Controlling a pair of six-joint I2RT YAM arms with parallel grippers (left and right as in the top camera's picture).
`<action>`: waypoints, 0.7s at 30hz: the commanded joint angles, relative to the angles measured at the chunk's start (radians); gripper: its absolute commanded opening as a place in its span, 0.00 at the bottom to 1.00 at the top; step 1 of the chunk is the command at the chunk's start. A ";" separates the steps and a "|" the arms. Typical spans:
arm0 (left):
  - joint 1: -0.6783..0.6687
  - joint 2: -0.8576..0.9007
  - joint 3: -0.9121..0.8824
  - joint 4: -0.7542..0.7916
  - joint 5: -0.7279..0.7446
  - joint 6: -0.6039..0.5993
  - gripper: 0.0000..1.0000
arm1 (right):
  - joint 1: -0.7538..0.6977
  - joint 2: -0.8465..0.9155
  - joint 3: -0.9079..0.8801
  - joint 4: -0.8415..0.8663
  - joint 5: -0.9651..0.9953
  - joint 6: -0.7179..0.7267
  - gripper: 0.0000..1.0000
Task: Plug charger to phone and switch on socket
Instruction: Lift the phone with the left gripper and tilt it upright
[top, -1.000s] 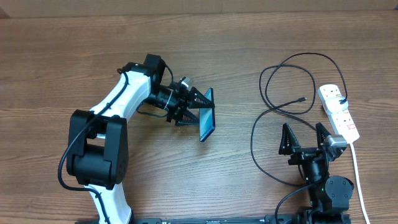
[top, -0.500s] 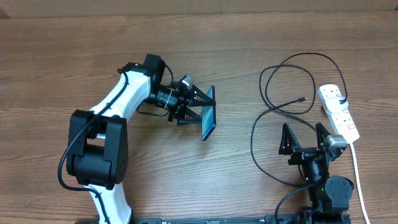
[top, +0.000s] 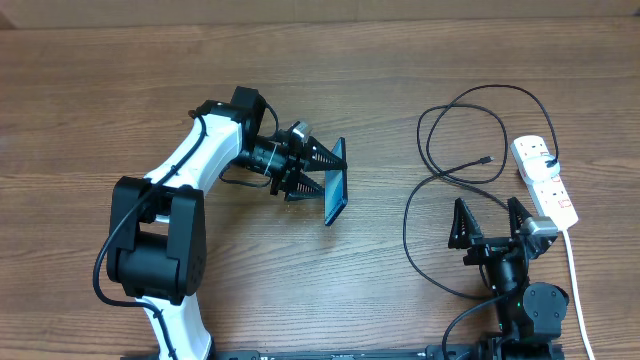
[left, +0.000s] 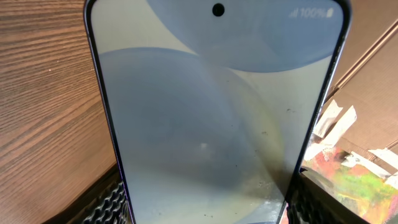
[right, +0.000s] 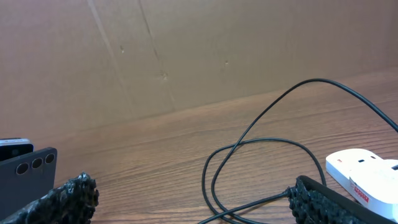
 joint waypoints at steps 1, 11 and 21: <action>0.003 0.009 0.029 0.002 0.063 -0.002 0.62 | 0.005 -0.010 -0.010 0.005 0.010 -0.004 1.00; 0.003 0.009 0.029 0.019 0.063 -0.045 0.62 | 0.005 -0.010 -0.010 0.005 0.010 -0.004 1.00; 0.003 0.009 0.029 0.241 0.064 -0.327 0.62 | 0.005 -0.010 -0.010 0.005 0.010 -0.004 1.00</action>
